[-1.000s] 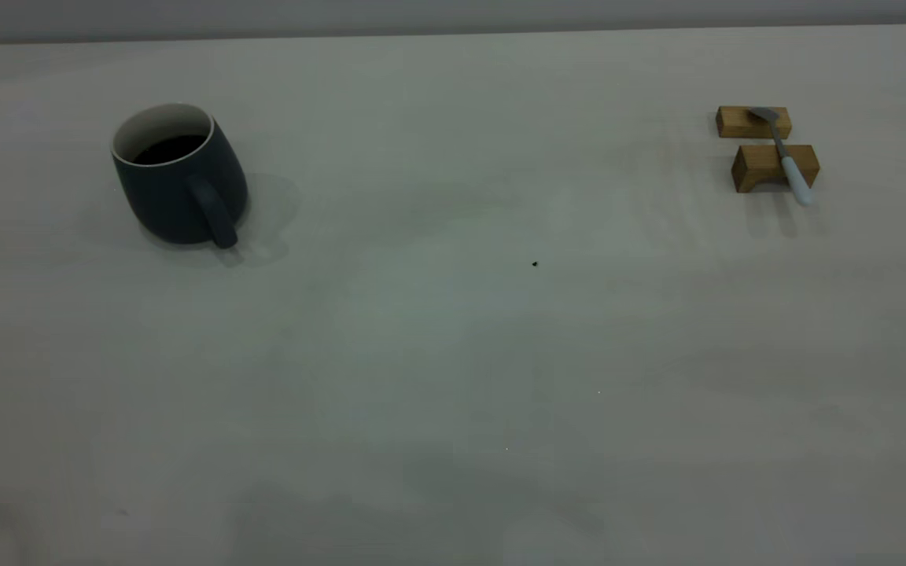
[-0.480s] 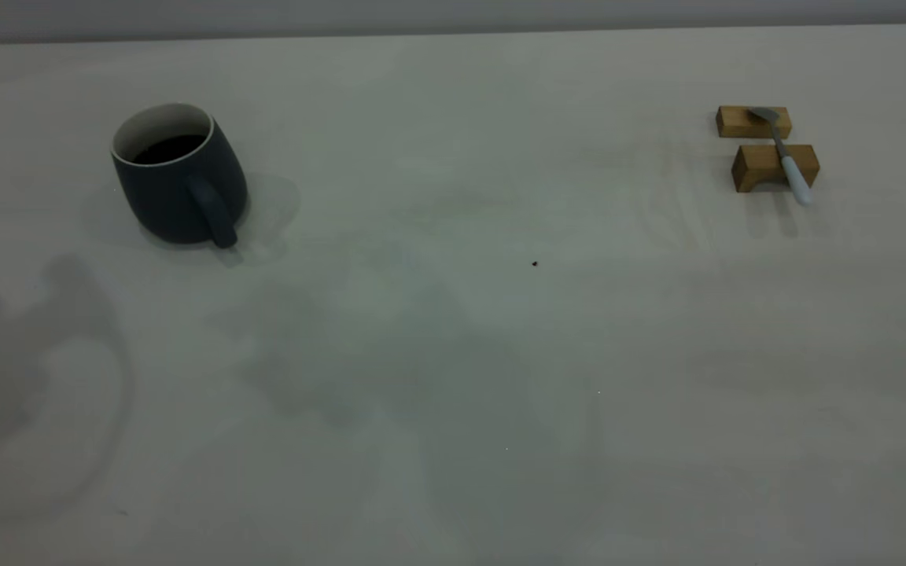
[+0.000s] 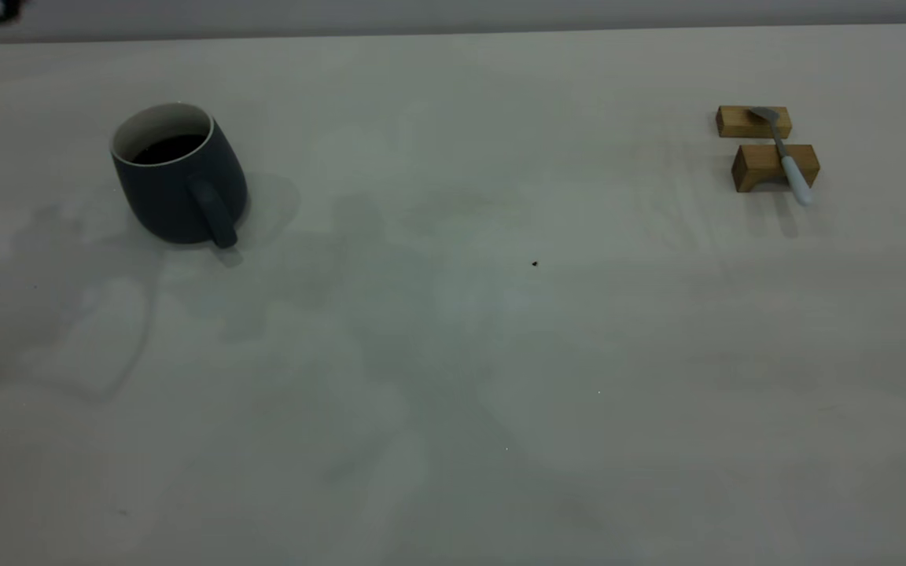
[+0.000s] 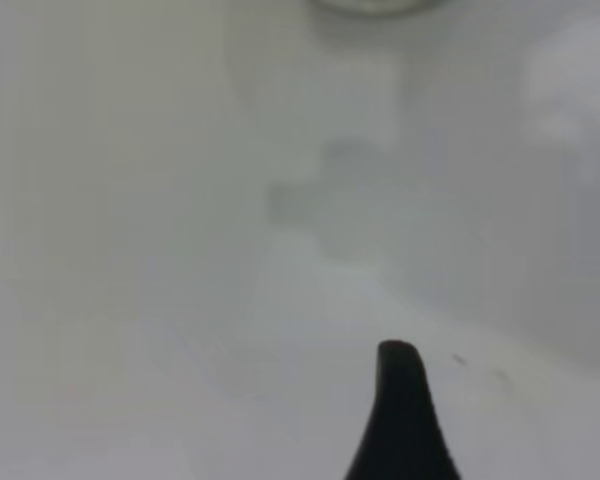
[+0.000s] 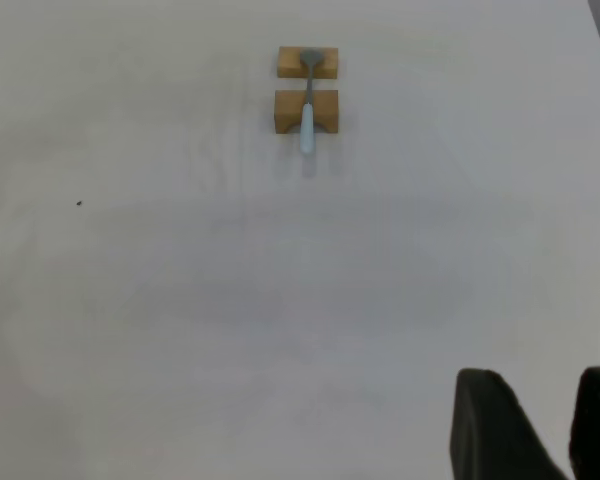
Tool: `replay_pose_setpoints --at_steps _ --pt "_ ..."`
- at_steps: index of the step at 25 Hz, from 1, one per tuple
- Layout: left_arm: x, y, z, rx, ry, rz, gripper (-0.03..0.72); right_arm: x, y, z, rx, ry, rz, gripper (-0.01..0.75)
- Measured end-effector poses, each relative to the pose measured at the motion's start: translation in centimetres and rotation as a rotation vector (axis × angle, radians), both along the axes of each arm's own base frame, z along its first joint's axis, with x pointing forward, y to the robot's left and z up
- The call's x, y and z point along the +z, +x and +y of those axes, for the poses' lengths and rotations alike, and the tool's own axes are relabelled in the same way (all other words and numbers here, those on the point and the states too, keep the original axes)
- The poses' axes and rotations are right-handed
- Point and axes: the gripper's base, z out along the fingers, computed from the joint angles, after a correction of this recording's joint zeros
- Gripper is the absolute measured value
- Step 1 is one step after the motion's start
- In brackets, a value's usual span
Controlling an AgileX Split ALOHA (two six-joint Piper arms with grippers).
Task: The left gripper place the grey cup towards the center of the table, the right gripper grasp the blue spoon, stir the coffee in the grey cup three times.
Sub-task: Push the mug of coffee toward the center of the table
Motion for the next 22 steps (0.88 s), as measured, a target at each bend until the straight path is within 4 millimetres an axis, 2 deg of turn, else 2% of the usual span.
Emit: replay_pose_setpoints --at_steps 6,15,18,22 --pt "-3.6 1.5 -0.2 -0.166 0.019 -0.053 0.606 0.0 0.0 0.0 0.0 0.0 0.0 0.237" --pt "-8.2 3.2 -1.1 -0.282 0.02 -0.163 0.59 0.0 0.0 0.0 0.0 0.0 0.0 0.237" --pt "-9.2 3.4 -1.7 -0.299 0.015 -0.179 0.588 0.0 0.0 0.0 0.0 0.0 0.0 0.237" --pt "-9.7 3.9 -3.3 -0.342 0.009 -0.209 0.588 0.0 0.0 0.0 0.0 0.0 0.0 0.237"
